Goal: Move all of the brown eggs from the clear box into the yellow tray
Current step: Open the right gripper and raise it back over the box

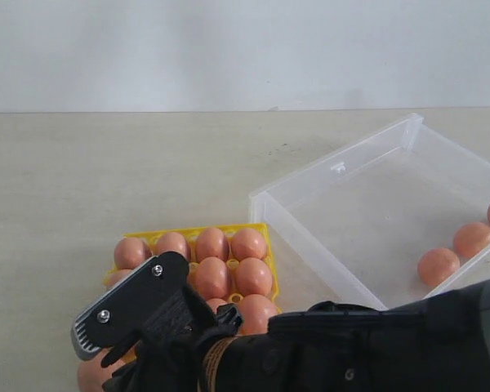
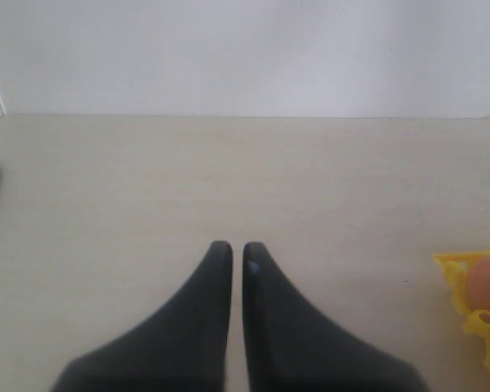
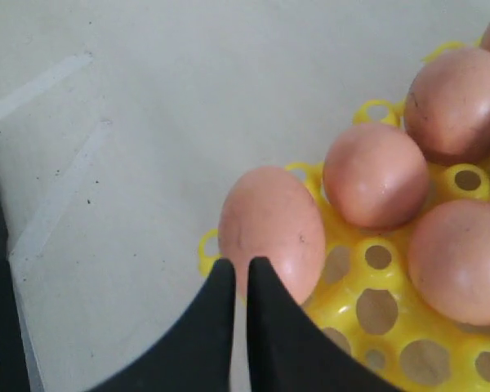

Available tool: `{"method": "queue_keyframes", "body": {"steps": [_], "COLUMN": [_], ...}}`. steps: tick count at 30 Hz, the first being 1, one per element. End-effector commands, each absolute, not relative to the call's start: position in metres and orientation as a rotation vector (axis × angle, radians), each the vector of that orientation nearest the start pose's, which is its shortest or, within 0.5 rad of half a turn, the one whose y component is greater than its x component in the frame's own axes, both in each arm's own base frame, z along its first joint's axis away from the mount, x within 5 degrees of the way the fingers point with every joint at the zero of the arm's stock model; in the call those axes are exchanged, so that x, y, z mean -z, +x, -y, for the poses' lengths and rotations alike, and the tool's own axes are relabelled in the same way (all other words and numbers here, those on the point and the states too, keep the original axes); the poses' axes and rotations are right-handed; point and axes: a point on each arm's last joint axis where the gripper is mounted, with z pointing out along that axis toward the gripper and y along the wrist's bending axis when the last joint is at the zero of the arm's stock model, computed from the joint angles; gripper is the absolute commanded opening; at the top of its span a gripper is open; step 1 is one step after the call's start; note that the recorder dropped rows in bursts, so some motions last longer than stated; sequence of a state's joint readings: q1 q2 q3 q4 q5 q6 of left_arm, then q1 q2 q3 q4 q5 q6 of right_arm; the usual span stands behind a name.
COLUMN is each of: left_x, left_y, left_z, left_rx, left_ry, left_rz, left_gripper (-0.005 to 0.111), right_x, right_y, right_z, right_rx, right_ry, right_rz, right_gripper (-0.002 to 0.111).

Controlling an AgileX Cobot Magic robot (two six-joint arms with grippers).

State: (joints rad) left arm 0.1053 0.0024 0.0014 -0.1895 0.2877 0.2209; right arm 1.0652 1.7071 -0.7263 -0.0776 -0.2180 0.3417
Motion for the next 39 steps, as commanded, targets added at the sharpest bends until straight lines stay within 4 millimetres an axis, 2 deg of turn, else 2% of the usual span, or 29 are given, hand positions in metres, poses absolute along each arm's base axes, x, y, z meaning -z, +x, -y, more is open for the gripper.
{"method": "queue_keyframes", "body": {"steps": [1,9,16,17,19,20,21,22,24,27,29,31,33,36,38,39], "left_x": [-0.188,-0.188,-0.188,-0.188,-0.188,-0.188,-0.188,-0.188,-0.188,-0.188,-0.188,-0.188,-0.188,-0.188,-0.188,-0.188], "left_y": [0.055,0.055,0.055,0.055,0.055,0.055,0.055,0.055,0.055,0.055,0.055,0.055,0.055,0.055,0.055,0.055], "left_z": [-0.001,-0.001,-0.001,-0.001,-0.001,-0.001,-0.001,-0.001,-0.001,-0.001,-0.001,-0.001,-0.001,-0.001,-0.001,-0.001], "left_rx": [-0.06,-0.06,-0.06,-0.06,-0.06,-0.06,-0.06,-0.06,-0.061,-0.061,-0.061,-0.061,-0.061,-0.061,-0.061,-0.061], "left_ry": [-0.019,-0.019,-0.019,-0.019,-0.019,-0.019,-0.019,-0.019,-0.02,-0.02,-0.02,-0.02,-0.02,-0.02,-0.02,-0.02], "left_rz": [-1.764,-1.764,-1.764,-1.764,-1.764,-1.764,-1.764,-1.764,-1.762,-1.762,-1.762,-1.762,-1.762,-1.762,-1.762,-1.762], "left_gripper": [0.004,0.004,0.004,0.004,0.004,0.004,0.004,0.004,0.004,0.004,0.004,0.004,0.004,0.004,0.004,0.004], "right_x": [-0.15,-0.131,-0.127,-0.131,-0.157,-0.182,-0.191,-0.211,-0.226,-0.235,-0.245,-0.26,-0.271,-0.29,-0.306,-0.31], "right_y": [0.154,0.156,0.156,0.155,0.155,0.158,0.164,0.185,0.226,0.285,0.307,0.314,0.311,0.3,0.293,0.293], "right_z": [-0.284,-0.289,-0.287,-0.286,-0.283,-0.274,-0.266,-0.24,-0.187,-0.094,-0.03,0.021,0.05,0.079,0.089,0.091], "right_rx": [-0.71,-0.703,-0.682,-0.684,-0.694,-0.667,-0.627,-0.521,-0.337,-0.136,-0.087,-0.051,-0.001,0.036,-0.013,-0.068], "right_ry": [-0.922,-0.927,-0.922,-0.916,-0.939,-0.979,-0.998,-0.975,-0.845,-0.446,-0.05,0.306,0.486,0.638,0.659,0.658], "right_rz": [-2.186,-2.208,-2.254,-2.255,-2.179,-2.084,-2.048,-2.023,-2.039,-2.013,-1.895,-1.669,-1.48,-1.138,-0.903,-0.866], "right_gripper": [0.0,0.0,0.0,0.0,0.0,0.0,0.0,0.0,0.0,0.0,0.0,0.0,0.0,0.0,0.0,0.0]}}
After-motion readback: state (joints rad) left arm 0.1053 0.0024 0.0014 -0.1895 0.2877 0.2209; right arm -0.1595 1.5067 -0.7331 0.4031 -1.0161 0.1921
